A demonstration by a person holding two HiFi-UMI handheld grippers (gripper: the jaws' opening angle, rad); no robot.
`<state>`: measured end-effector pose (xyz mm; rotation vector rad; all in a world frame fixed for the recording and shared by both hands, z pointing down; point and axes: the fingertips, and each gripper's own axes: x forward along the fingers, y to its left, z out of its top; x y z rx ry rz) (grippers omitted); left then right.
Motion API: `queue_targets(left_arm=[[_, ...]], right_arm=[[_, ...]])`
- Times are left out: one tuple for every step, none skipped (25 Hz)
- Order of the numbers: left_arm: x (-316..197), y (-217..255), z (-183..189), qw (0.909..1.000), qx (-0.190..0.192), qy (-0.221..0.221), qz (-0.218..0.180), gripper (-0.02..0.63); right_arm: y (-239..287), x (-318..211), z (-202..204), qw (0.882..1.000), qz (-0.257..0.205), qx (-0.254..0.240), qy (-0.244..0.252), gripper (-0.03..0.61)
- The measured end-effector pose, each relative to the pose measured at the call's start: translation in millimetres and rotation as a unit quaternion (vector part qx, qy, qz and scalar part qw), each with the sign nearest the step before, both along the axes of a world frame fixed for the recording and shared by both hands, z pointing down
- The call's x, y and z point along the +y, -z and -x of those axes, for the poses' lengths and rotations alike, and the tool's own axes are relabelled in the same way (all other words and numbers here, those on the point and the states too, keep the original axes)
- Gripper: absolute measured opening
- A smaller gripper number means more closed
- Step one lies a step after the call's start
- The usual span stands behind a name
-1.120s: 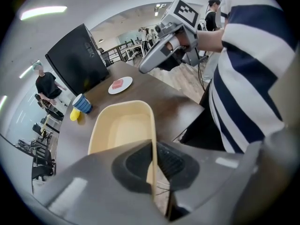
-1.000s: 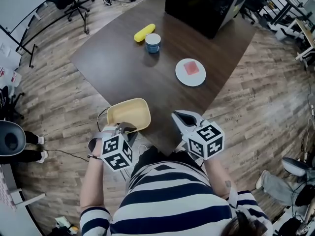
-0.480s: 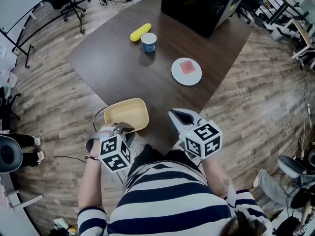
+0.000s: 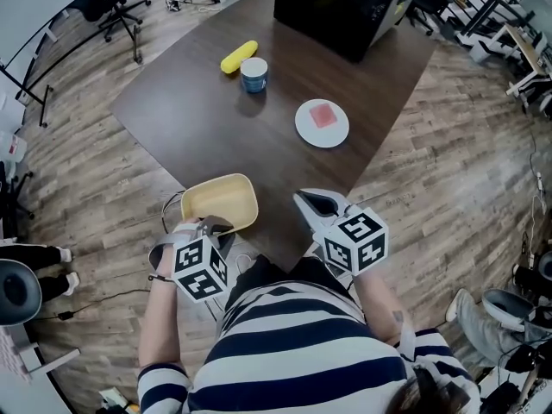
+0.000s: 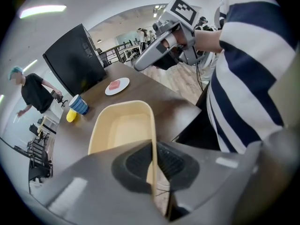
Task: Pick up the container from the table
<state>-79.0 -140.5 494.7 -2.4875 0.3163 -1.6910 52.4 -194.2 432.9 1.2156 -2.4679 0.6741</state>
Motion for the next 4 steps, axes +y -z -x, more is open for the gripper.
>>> queue_targets(left_arm=[[-0.7,-0.2,0.8,1.0000,0.001,0.002,0.001,0.000],[-1.3,-0.4,1.6,1.0000,0.002,0.003,0.002,0.000],[-1.8,-0.6,2.2,1.0000,0.003,0.004,0.003,0.000],[-2.2,-0.7,2.9,1.0000,0.003,0.005,0.003,0.000]], right_arm=[[-0.4,-0.7,1.6,1.000,0.002,-0.004,0.001,-0.006],[-0.9,-1.1,3.3,1.000,0.004,-0.006,0.003,-0.006],[-1.4,-1.4,4.9,1.000,0.006,-0.008,0.004,-0.006],[-1.9,-1.6,6.4,1.000,0.007,-0.009,0.005,-0.006]])
